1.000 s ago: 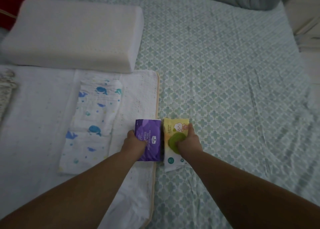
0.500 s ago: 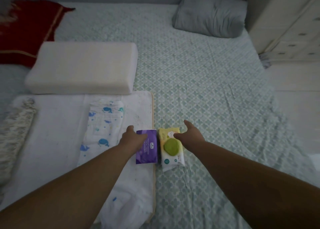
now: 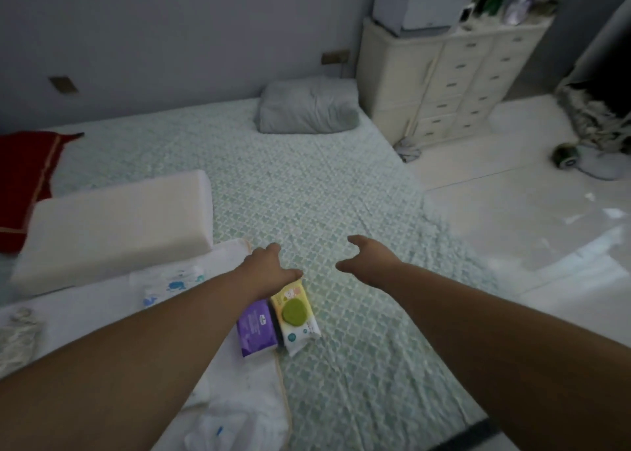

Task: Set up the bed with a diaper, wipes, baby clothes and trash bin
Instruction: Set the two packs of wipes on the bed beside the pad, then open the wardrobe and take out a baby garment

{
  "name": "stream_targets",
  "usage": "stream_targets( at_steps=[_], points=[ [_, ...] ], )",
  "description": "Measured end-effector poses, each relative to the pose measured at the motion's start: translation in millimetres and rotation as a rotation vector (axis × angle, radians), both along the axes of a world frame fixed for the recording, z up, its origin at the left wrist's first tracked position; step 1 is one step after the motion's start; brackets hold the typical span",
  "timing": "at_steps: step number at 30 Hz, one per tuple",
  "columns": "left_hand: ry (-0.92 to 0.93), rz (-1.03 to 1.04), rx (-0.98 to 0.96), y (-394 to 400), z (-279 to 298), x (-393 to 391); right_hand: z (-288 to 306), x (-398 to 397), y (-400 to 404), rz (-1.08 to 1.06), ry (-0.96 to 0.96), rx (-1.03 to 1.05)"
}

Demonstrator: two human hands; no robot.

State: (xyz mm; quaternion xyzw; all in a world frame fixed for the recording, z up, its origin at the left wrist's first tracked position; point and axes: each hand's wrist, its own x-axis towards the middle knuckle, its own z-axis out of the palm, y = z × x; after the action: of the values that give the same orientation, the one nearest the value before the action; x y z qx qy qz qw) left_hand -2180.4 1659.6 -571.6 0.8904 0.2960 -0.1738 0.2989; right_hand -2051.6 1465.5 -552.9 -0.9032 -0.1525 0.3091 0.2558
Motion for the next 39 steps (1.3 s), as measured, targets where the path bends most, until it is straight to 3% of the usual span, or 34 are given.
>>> stream_targets(
  at_steps=[9,16,26,39],
  points=[
    [-0.093,-0.299,0.106,-110.0,110.8,70.7,99.6,7.5,-135.1,-0.191,-0.172,0.032],
    [-0.174,-0.545,0.129,-236.1,159.8,118.4,142.8,-10.8,-268.5,-0.403,-0.257,-0.001],
    [-0.325,-0.858,0.147,-498.1,235.4,118.4,220.7,-70.2,-518.9,-0.691,-0.403,-0.041],
    [-0.506,-1.187,0.016,-845.8,313.2,59.1,302.7,-192.5,-821.5,-1.015,-0.527,-0.246]
  ],
)
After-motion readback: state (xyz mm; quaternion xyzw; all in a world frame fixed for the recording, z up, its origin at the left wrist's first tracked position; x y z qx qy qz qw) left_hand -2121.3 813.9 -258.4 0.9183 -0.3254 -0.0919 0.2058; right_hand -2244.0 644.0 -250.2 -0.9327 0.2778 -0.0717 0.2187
